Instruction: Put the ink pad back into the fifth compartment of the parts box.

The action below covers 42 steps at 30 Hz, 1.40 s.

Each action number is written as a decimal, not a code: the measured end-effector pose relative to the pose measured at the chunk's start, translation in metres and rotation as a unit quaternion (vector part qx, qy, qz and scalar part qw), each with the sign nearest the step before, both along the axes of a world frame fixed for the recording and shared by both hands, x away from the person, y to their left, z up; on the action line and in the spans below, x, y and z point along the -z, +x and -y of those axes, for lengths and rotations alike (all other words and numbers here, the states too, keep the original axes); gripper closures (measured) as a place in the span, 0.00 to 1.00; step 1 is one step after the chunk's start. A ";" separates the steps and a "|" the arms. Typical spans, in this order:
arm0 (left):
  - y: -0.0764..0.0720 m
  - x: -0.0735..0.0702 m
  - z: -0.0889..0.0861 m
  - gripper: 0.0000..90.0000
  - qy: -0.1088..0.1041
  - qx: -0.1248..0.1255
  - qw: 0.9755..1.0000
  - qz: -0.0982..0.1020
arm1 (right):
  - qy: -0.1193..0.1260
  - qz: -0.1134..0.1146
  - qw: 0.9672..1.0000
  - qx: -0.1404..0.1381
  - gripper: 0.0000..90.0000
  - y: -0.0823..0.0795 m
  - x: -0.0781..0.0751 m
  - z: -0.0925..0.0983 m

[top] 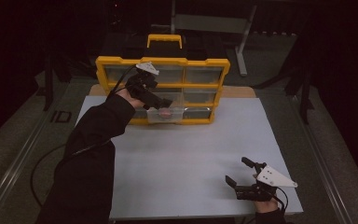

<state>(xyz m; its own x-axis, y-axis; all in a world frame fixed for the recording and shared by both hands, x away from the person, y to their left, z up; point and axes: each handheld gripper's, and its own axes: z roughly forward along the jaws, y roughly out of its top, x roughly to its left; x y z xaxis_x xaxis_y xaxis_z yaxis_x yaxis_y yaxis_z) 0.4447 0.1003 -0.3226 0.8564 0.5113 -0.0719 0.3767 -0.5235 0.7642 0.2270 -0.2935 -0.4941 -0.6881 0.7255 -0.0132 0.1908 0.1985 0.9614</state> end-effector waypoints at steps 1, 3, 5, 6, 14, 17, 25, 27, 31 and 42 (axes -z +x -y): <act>-0.001 -0.001 0.000 0.00 0.001 -0.002 1.000 0.003 | 0.000 0.000 1.000 0.000 0.09 0.000 0.000 0.000; -0.002 -0.002 -0.002 0.00 0.002 -0.003 1.000 0.006 | 0.000 0.000 1.000 0.000 0.09 0.000 0.000 0.000; -0.004 -0.003 -0.003 0.00 -0.004 -0.001 1.000 0.009 | 0.000 0.000 1.000 0.001 0.09 0.000 0.000 0.000; -0.005 -0.003 -0.004 0.00 -0.004 -0.005 1.000 0.014 | 0.000 -0.001 1.000 0.002 0.09 0.000 0.000 0.000; -0.011 -0.004 -0.016 0.00 -0.010 -0.005 1.000 0.025 | -0.002 -0.002 1.000 0.002 0.09 0.000 0.000 0.000; -0.013 -0.006 -0.022 0.00 -0.011 -0.016 0.999 0.030 | -0.002 -0.001 1.000 0.003 0.09 0.000 0.000 0.000; -0.022 -0.009 -0.044 0.00 -0.022 -0.040 0.998 0.042 | -0.005 0.000 1.000 0.002 0.09 0.000 -0.001 -0.002; -0.025 -0.009 -0.048 0.00 -0.020 -0.045 0.998 0.045 | -0.005 -0.001 1.000 0.003 0.09 0.000 -0.001 -0.002; -0.031 -0.010 -0.058 0.00 -0.028 -0.052 0.997 0.048 | -0.004 0.000 1.000 0.003 0.09 0.000 -0.001 -0.002; -0.049 -0.004 -0.085 0.00 -0.023 -0.072 0.995 0.058 | -0.001 0.002 1.000 0.001 0.09 0.000 -0.002 -0.003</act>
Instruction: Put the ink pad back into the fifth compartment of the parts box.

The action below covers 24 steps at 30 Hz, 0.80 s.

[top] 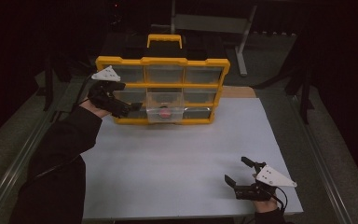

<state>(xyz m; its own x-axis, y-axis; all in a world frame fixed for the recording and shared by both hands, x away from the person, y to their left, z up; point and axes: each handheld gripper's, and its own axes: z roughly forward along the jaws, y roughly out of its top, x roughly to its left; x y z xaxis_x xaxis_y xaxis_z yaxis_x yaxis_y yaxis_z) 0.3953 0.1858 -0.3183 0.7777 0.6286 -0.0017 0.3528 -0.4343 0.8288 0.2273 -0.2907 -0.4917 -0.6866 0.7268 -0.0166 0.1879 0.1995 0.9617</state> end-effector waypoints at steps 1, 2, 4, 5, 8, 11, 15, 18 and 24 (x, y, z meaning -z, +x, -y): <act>-0.002 0.001 -0.002 0.00 -0.001 -0.003 1.000 0.000 | -0.001 0.000 1.000 0.000 0.09 0.000 0.000 0.000; -0.004 0.001 -0.005 0.00 -0.010 -0.003 1.000 -0.002 | -0.003 0.001 1.000 0.000 0.09 0.000 0.000 0.000; -0.007 0.003 -0.009 0.00 -0.009 -0.008 1.000 0.002 | -0.002 0.000 1.000 -0.001 0.09 0.000 0.000 -0.001; -0.009 0.004 -0.011 0.00 -0.013 -0.007 1.000 0.005 | -0.002 0.000 1.000 0.000 0.09 0.000 0.000 -0.001; -0.014 0.006 -0.014 0.00 -0.015 -0.008 1.000 0.005 | -0.002 0.001 1.000 0.000 0.09 0.000 0.000 0.000; -0.022 0.009 -0.021 0.00 -0.010 -0.010 1.000 0.007 | -0.003 0.000 1.000 -0.001 0.09 0.000 0.000 -0.001; -0.029 0.012 -0.029 0.00 -0.013 -0.018 1.000 0.012 | -0.001 0.001 1.000 0.000 0.09 0.000 -0.001 -0.001; -0.034 0.016 -0.036 0.00 -0.014 -0.024 0.999 0.015 | 0.000 0.001 1.000 0.000 0.09 0.000 -0.001 -0.001; -0.043 0.025 -0.047 0.00 -0.014 -0.040 0.999 0.026 | -0.002 0.000 1.000 0.000 0.09 0.000 -0.001 -0.001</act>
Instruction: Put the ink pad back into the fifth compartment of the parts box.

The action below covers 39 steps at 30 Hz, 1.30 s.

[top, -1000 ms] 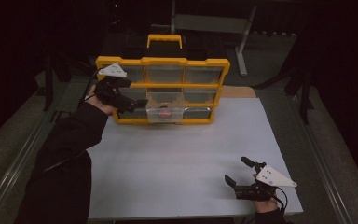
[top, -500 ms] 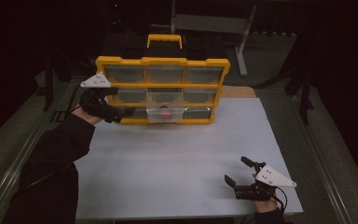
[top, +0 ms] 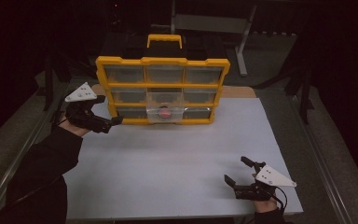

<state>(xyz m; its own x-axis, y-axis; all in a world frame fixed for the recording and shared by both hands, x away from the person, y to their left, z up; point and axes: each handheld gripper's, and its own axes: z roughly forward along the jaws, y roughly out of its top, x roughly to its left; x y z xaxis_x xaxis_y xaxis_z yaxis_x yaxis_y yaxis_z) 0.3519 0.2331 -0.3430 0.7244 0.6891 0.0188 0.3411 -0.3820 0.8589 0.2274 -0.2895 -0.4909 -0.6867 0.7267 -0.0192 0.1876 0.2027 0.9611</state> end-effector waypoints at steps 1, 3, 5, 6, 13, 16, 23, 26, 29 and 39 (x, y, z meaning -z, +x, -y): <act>-0.001 0.001 -0.001 0.00 -0.001 -0.003 1.000 0.003 | 0.000 0.000 1.000 0.000 0.09 0.000 0.000 0.000; -0.004 0.004 -0.005 0.00 -0.005 -0.005 1.000 0.003 | 0.000 0.000 1.000 0.000 0.09 0.000 0.000 0.000; -0.008 0.007 -0.006 0.00 -0.003 -0.007 1.000 0.009 | 0.000 0.001 1.000 -0.001 0.09 0.000 0.000 0.000; -0.009 0.008 -0.008 0.00 -0.003 -0.006 1.000 0.008 | 0.000 0.000 1.000 0.000 0.09 0.000 0.000 0.000; -0.027 0.012 -0.016 0.00 -0.019 -0.005 1.000 0.022 | -0.002 0.001 1.000 0.000 0.09 0.000 -0.001 -0.001; -0.033 0.014 -0.018 0.00 -0.027 -0.005 0.999 0.026 | -0.004 0.004 1.000 -0.003 0.09 0.000 -0.001 -0.001; -0.049 0.029 -0.023 0.00 -0.034 -0.004 0.999 0.026 | -0.003 0.002 1.000 -0.003 0.09 0.000 0.000 -0.002; -0.056 0.037 -0.027 0.00 -0.039 -0.003 0.999 0.023 | -0.003 0.001 1.000 -0.002 0.09 0.000 0.000 -0.002; -0.063 0.046 -0.029 0.00 -0.040 -0.002 0.999 0.021 | -0.005 0.000 1.000 -0.002 0.09 -0.001 0.000 -0.002; -0.085 0.072 -0.036 0.00 -0.061 -0.001 0.998 0.014 | -0.006 0.000 1.000 -0.003 0.09 -0.001 0.000 -0.003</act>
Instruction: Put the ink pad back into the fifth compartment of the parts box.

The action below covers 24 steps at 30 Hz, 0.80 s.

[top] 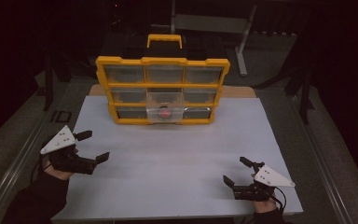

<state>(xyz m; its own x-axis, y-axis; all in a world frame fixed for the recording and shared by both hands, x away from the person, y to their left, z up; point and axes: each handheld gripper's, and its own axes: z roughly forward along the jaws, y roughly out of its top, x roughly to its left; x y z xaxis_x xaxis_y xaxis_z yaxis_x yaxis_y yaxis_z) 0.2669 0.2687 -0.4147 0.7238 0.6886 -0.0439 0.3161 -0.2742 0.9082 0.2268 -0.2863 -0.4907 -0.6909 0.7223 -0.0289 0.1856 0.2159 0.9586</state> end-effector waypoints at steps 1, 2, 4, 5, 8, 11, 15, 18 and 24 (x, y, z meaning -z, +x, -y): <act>-0.003 0.004 0.000 0.00 -0.001 0.006 1.000 0.002 | 0.000 0.000 1.000 0.000 0.09 0.000 0.000 0.000; -0.005 0.006 0.001 0.00 0.001 0.007 1.000 0.001 | 0.000 -0.001 1.000 0.000 0.09 0.000 0.000 0.000; -0.008 0.013 0.001 0.00 0.006 0.004 1.000 0.001 | 0.000 0.000 1.000 0.000 0.09 0.000 0.000 0.000; -0.010 0.017 0.002 0.00 0.007 0.005 1.000 -0.004 | 0.000 -0.001 1.000 0.000 0.09 0.000 0.000 0.000; -0.015 0.027 0.004 0.00 0.022 0.003 1.000 -0.004 | -0.001 0.000 1.000 -0.001 0.09 0.000 0.000 0.000; -0.019 0.035 0.006 0.00 0.029 0.005 1.000 -0.006 | -0.001 -0.001 1.000 -0.001 0.09 0.000 0.000 -0.001; -0.023 0.045 0.007 0.00 0.029 0.001 1.000 -0.006 | -0.001 -0.001 1.000 -0.001 0.09 0.000 0.000 -0.001; -0.027 0.052 0.006 0.00 0.024 -0.001 1.000 -0.007 | -0.001 -0.001 1.000 -0.002 0.09 0.000 0.000 -0.001; -0.035 0.065 0.007 0.00 0.024 -0.009 1.000 -0.012 | -0.001 -0.001 1.000 -0.002 0.09 0.000 0.000 -0.001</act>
